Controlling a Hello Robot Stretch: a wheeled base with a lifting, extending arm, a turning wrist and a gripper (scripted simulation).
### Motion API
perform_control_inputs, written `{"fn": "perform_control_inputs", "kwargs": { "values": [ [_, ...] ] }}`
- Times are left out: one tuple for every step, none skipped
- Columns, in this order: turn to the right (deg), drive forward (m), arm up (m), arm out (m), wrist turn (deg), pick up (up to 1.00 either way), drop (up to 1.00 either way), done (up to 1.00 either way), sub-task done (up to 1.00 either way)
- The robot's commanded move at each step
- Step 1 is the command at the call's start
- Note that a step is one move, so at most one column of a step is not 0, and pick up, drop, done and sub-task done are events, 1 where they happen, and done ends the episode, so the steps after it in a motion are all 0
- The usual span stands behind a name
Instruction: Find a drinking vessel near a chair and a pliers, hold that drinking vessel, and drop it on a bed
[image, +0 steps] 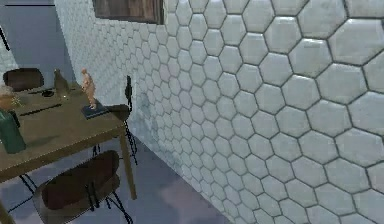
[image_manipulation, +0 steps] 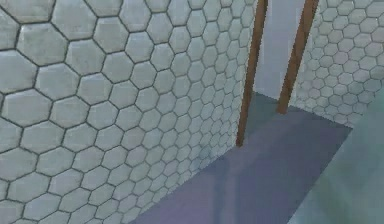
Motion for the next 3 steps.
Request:
{"fn": "perform_control_inputs", "kwargs": {
  "values": [
    [0.0, 0.8, 0.0, 0.0, 0.0, 0.0, 0.0, 0.0, 0.0],
    [-45.0, 0.0, 0.0, 0.0, 0.0, 0.0, 0.0, 0.0, 0.0],
    [-45.0, 0.0, 0.0, 0.0, 0.0, 0.0, 0.0, 0.0, 0.0]
  ]
}}
